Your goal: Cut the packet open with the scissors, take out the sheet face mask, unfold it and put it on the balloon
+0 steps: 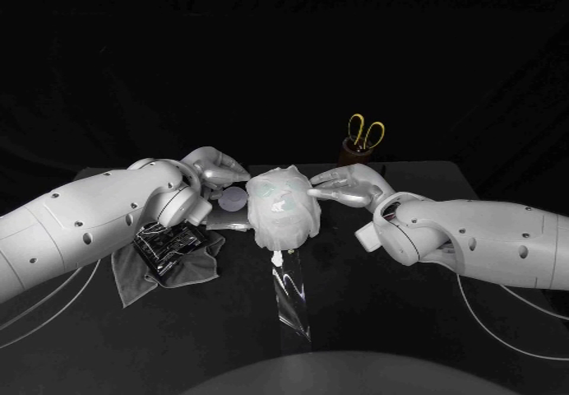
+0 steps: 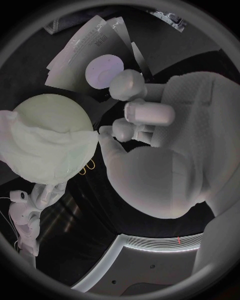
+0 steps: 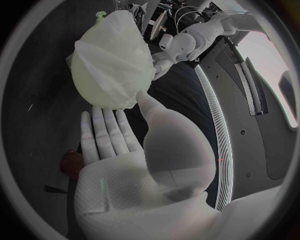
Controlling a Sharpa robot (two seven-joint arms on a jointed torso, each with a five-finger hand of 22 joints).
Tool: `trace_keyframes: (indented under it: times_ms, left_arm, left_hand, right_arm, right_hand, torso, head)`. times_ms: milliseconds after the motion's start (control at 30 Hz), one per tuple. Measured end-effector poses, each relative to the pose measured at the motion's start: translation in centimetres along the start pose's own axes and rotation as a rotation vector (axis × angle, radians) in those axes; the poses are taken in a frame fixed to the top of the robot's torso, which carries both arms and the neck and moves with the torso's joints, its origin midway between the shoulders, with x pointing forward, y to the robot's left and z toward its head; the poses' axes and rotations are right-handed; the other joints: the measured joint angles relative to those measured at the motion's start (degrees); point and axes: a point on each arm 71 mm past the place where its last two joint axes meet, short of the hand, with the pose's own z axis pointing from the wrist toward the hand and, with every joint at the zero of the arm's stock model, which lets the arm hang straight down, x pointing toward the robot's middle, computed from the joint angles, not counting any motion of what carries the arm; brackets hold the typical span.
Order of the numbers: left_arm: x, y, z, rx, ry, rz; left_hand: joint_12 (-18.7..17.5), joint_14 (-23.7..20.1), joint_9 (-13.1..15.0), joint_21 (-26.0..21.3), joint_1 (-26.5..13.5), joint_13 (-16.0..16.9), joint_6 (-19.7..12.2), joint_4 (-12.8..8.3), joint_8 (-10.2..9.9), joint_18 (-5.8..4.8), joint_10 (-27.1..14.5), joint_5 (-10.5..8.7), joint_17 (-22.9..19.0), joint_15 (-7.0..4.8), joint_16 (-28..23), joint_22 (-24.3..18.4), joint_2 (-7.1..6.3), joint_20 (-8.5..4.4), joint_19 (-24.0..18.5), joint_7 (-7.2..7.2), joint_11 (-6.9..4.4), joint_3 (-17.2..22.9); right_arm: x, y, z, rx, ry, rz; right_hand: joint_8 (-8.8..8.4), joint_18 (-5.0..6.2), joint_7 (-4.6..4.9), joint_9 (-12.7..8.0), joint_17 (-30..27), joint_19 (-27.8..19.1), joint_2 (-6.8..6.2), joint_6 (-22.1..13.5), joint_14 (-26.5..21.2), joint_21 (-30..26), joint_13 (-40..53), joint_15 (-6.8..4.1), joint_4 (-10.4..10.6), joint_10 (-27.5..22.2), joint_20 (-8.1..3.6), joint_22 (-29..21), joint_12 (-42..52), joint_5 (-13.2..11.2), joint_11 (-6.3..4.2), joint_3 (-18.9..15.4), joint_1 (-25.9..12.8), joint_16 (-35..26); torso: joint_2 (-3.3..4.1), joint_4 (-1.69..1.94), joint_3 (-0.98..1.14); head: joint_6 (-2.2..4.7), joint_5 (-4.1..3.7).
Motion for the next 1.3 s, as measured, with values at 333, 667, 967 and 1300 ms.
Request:
trace_keyframes:
  times_ms: [333, 667, 967, 1300]
  left_arm:
    - [-0.3, 0.3, 0.3, -0.011, -0.021, -0.026]
    - [-1.1, 1.0, 0.2, -0.027, -0.047, -0.052]
    - [-3.2, 2.6, -1.0, 0.064, -0.113, -0.208]
    - [-3.3, 3.1, -3.1, 0.312, -0.125, -0.477]
  left_hand:
    - [-2.9, 0.1, -1.8, -0.1, -0.9, -5.4, -3.4, 1.7, -3.2, 0.0, -4.2, 0.0, 0.0, 1.5, -0.1, -0.4, -0.02, 2.02, -0.4, 2.03, 1.84, -2.5]
    - [-3.3, 0.0, -2.2, -0.1, 1.9, -6.1, -3.3, 0.5, -3.8, 0.0, -4.9, 0.0, 0.0, 1.79, -0.1, -0.4, 0.07, 2.43, -0.4, 2.25, 1.99, -3.0]
    - [-15.9, -20.3, -2.5, -16.8, 1.9, -16.4, -1.9, 2.8, -3.8, 2.92, -15.9, 0.0, -36.7, 3.27, -17.7, -24.9, 0.07, 3.92, -19.2, 2.23, 2.61, -3.4]
    - [-36.9, -41.4, -3.1, -46.4, 3.6, -32.7, -2.3, 6.2, -3.9, 0.44, -15.7, 0.01, -54.8, 7.95, -47.9, -41.2, -1.07, 11.16, -36.5, 3.54, 6.09, -7.6]
  right_arm:
    - [-0.1, 0.0, -0.1, 0.0, -0.002, 0.0]
    - [-0.8, 0.0, -0.4, -0.016, -0.044, 0.011]
    - [-2.3, -0.3, -1.1, -0.023, -0.115, 0.058]
    - [-3.7, -0.6, -1.0, -0.037, -0.162, 0.098]
  right_hand:
    - [0.0, -0.01, 0.0, 0.0, -0.1, -0.2, 0.0, 0.0, 0.0, -0.2, 0.0, 0.0, 0.1, 0.0, -0.2, -0.2, 0.0, 0.0, 0.0, -0.4, 0.0, -0.3]
    - [-0.69, -0.02, 0.0, -0.2, -2.0, -3.4, -0.61, 0.0, -8.7, -0.8, 0.0, 1.12, 2.1, -0.7, -0.09, -2.3, -0.2, 0.0, 0.32, -5.5, -1.2, -5.6]
    - [-0.43, -0.03, 0.4, 0.3, -1.1, -3.8, 0.87, 2.1, -1.6, -0.8, 0.0, 0.51, 4.8, -0.3, -0.04, -2.9, -0.2, 0.0, -0.12, -9.5, -1.9, -4.0]
    - [-0.43, -0.39, 0.54, 0.4, -0.8, -2.8, 3.36, 2.6, 1.0, -0.8, 0.0, -0.22, 5.3, 0.1, -0.19, -3.2, -0.2, 0.0, -0.51, -10.3, 0.6, -3.3]
  torso:
    - [0.0, -0.06, 0.02]
    - [-0.03, -0.06, 0.02]
    - [-0.16, -0.11, -0.01]
    - [-0.93, -0.14, -0.4]
  head:
    - [0.09, -0.08]
    - [0.25, -0.2]
    - [1.25, -0.22]
    - [3.39, -0.15]
